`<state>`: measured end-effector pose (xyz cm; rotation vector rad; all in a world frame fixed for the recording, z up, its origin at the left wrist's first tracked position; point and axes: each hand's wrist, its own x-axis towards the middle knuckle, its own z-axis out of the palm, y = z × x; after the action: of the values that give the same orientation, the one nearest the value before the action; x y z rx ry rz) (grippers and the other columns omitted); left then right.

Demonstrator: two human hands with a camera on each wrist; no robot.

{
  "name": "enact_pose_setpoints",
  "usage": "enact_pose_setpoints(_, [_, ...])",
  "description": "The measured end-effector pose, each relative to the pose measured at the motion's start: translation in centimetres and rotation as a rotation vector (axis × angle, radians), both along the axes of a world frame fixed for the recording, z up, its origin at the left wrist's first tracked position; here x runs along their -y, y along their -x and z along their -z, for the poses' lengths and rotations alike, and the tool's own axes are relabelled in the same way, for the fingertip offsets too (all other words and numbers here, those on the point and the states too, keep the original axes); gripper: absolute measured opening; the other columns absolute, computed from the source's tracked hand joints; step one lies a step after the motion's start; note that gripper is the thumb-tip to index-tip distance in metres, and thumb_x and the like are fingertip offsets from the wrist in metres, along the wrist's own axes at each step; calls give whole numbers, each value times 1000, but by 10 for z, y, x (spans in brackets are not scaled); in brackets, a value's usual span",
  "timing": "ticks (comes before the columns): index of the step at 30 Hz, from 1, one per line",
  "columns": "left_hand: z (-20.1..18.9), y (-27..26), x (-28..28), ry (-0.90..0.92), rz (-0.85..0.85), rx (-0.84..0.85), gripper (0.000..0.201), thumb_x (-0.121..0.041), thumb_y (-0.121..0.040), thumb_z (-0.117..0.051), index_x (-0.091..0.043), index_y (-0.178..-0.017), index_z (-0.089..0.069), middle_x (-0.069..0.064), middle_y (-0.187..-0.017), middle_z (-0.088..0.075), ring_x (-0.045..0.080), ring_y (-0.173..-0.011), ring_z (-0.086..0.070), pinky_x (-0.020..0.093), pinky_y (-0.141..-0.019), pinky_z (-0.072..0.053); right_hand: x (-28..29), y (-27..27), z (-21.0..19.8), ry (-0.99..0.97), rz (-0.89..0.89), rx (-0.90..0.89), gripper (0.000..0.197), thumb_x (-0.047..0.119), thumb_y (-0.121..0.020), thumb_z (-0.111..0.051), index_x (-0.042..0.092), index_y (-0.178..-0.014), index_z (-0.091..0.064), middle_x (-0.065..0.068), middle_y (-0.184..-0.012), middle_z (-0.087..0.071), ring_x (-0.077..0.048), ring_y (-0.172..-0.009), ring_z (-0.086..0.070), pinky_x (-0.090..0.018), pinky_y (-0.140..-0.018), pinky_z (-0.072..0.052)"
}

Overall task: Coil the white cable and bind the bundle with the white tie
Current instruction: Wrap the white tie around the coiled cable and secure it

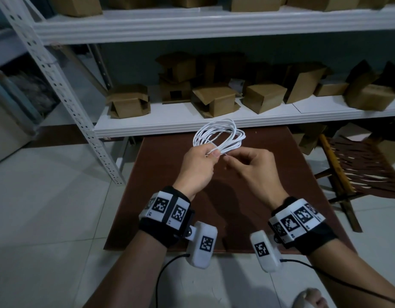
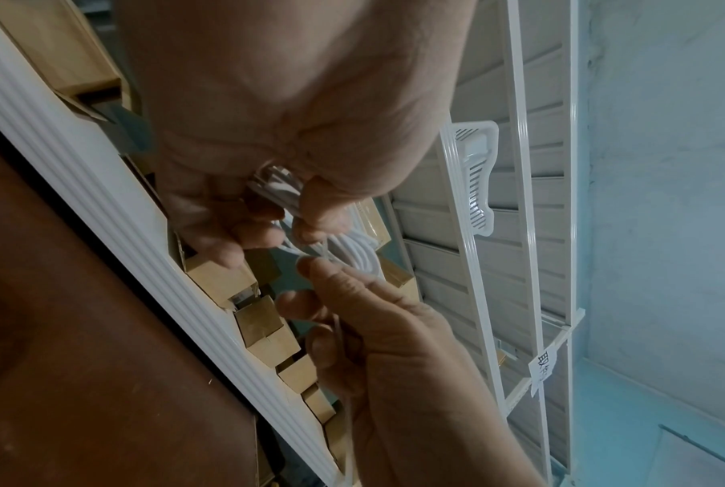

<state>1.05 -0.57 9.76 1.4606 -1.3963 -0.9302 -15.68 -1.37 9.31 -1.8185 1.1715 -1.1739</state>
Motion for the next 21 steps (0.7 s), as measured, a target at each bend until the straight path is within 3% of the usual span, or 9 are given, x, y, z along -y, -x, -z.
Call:
enact_pose_setpoints(3, [2, 1, 1, 15, 7, -5, 26, -41, -90, -51, -36, -69, -66, -15, -57, -52, 19, -66, -50, 57, -80, -57, 2, 1, 2, 5, 13, -48, 21, 20, -101, -72, 31, -85, -80, 10, -74, -77, -1, -65, -66, -28, -66, -51])
enact_pose_setpoints(6, [4, 2, 2, 26, 7, -7, 26, -42, -90, -51, -34, -72, -69, -10, -64, -59, 17, -66, -51, 57, -79, -57, 1, -2, 0, -50, -23, 25, 22, 18, -104, -66, 20, -88, -81, 1, -74, -78, -5, -61, -60, -30, -65, -48])
enact_pose_setpoints(10, [4, 2, 2, 33, -16, 2, 26, -42, -90, -51, -33, -71, -67, -11, -62, -60, 16, -65, -52, 56, -80, -57, 0, -7, -5, -172, -82, 174, 22, 6, -106, -59, 8, -94, -78, -13, -77, -77, -10, -54, -51, -22, -56, -43])
enact_pose_setpoints(13, [1, 3, 1, 46, -31, 20, 27, -41, -89, -51, -36, -67, -66, -13, -58, -56, 15, -63, -52, 52, -77, -57, -2, -6, -9, -216, -93, 231, 25, 0, -106, -56, -1, -88, -74, 0, -62, -71, 0, -49, -51, -13, -54, -39])
enact_pose_setpoints(16, [3, 4, 0, 52, -58, 40, 28, -39, -89, -52, -28, -68, -66, -9, -62, -58, 17, -65, -54, 51, -77, -57, -7, -6, -12, -233, -109, 284, 25, -7, -105, -53, -18, -89, -68, 8, -53, -65, 5, -45, -57, -5, -53, -41])
enact_pose_setpoints(19, [7, 3, 3, 31, -56, 37, 32, -37, -92, -53, -15, -78, -69, -5, -64, -62, 16, -63, -56, 46, -71, -55, -14, -12, -15, -283, -120, 411, 18, -10, -103, -53, -22, -106, -66, -14, -69, -69, 2, -45, -59, -5, -52, -43])
enact_pose_setpoints(21, [9, 4, 3, 6, -42, -6, 31, -33, -95, -54, -15, -76, -70, -6, -62, -65, 10, -57, -56, 39, -66, -50, -17, -17, -17, -344, -106, 489, 19, -13, -101, -54, -24, -112, -64, -15, -69, -69, 1, -43, -58, -6, -49, -43])
